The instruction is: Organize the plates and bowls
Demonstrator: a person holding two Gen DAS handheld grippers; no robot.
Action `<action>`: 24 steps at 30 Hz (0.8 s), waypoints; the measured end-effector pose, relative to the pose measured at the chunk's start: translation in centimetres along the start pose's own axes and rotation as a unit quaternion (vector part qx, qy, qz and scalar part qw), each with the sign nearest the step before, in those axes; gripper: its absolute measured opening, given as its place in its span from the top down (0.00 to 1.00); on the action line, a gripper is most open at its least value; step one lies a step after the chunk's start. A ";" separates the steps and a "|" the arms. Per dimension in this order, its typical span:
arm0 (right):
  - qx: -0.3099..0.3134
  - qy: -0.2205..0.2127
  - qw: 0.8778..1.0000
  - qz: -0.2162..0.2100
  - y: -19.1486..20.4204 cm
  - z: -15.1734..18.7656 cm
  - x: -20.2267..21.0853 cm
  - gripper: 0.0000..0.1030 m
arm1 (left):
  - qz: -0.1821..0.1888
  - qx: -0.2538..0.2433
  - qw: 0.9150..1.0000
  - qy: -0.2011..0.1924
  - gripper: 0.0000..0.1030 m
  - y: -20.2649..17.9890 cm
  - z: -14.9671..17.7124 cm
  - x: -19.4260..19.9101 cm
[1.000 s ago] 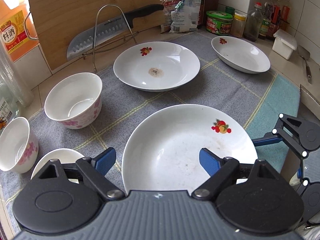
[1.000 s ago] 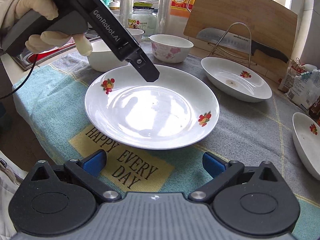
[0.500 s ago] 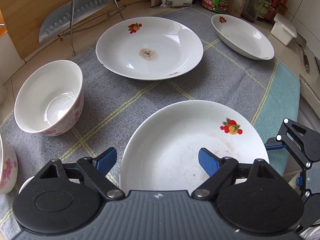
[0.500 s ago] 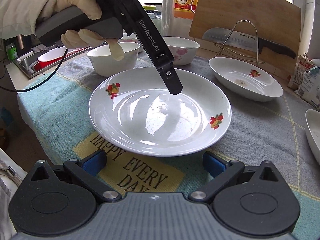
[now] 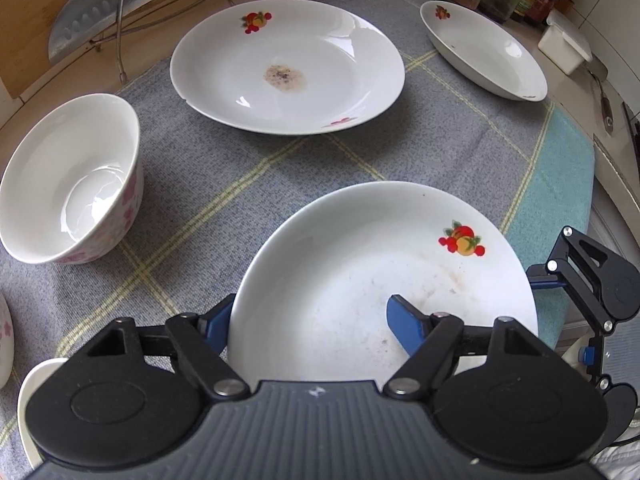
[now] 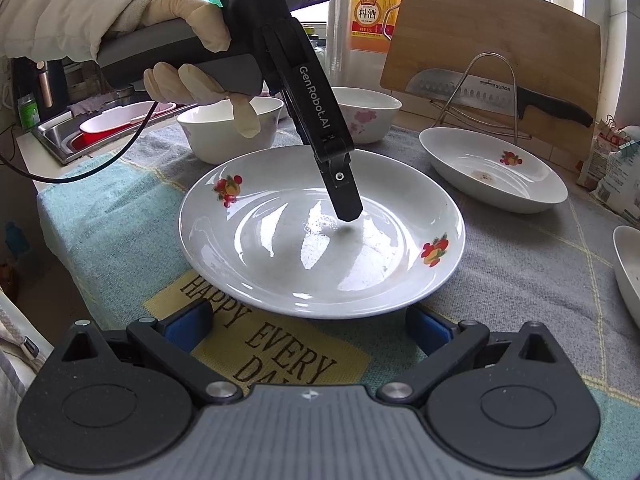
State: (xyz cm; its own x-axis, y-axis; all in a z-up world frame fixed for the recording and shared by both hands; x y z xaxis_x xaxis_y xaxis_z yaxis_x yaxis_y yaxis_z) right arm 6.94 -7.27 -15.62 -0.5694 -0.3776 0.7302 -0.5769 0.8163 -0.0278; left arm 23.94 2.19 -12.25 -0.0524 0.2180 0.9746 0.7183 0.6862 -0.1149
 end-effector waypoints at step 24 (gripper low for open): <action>-0.016 0.007 1.000 0.023 0.0 -1.0 -0.9 0.00 | 0.036 -0.014 0.999 0.032 0.23 0.3 -0.2 -0.2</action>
State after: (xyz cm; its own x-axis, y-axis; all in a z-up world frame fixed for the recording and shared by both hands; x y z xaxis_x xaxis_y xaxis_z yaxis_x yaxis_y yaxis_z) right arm 8.02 -6.48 -15.62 -0.5870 -0.3337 0.7376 -0.5314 0.8461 -0.0401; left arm 24.33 2.20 -12.39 0.0443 0.2205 0.9744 0.7375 0.6507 -0.1808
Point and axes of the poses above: each gripper's, at about its wrist camera, not at the fingertips, and x roughly against the way its jaws point, y to its left, z to its underside, the point moved 3 cm from there along -x, roughly the way its jaws point, and after that the axes turned 8 degrees about y, right-handed, at the moved point
